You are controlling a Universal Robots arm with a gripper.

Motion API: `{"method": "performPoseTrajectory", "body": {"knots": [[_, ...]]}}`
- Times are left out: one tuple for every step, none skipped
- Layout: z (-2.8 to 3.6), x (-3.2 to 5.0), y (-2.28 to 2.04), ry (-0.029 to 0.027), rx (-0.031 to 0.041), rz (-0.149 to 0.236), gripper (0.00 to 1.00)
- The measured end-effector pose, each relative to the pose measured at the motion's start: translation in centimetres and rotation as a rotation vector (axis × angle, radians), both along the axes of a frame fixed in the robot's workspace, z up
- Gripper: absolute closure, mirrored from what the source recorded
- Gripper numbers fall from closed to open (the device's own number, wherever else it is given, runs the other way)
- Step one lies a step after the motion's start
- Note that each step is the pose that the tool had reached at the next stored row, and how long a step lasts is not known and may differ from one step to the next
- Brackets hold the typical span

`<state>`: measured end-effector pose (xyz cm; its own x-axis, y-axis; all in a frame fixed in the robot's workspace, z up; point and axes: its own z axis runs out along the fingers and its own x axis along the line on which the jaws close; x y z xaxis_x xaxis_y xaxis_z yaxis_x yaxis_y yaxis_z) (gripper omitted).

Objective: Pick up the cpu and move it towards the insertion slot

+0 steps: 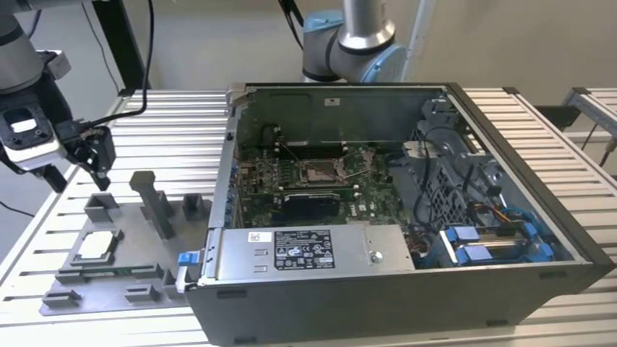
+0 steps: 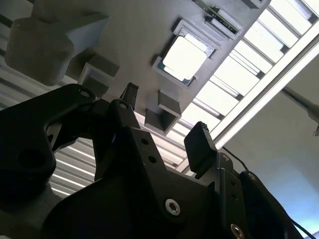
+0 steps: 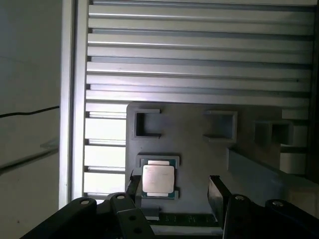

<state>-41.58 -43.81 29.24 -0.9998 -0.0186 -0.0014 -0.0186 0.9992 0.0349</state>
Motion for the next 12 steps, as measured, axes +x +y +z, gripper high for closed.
{"method": "performPoseTrajectory", "body": {"knots": [[-0.12,-0.08,-0.03,0.0,0.0,0.0,0.0],[-0.25,-0.16,-0.06,-0.0001,0.0001,0.0,0.0],[-0.38,-0.25,-0.1,0.0,0.0,0.0,0.0],[-0.51,-0.35,-0.16,0.0,0.0,0.0,0.0],[-0.63,-0.44,-0.23,-0.0001,0.0001,0.0,0.0],[-0.74,-0.5,-0.32,-0.0001,0.0001,0.0,0.0],[-0.85,-0.53,-0.45,0.0,0.0,0.0,0.0],[-0.96,-0.53,-0.6,-0.0001,0.0001,0.0,0.0],[-1.06,-0.53,-0.76,0.0001,0.0001,0.0,0.0],[-1.17,-0.52,-0.92,0.0002,0.0,0.0,0.0],[-1.28,-0.52,-1.06,0.0002,0.0001,0.0,0.0],[-1.4,-0.53,-1.18,0.0003,0.0,0.0,0.0]]}}
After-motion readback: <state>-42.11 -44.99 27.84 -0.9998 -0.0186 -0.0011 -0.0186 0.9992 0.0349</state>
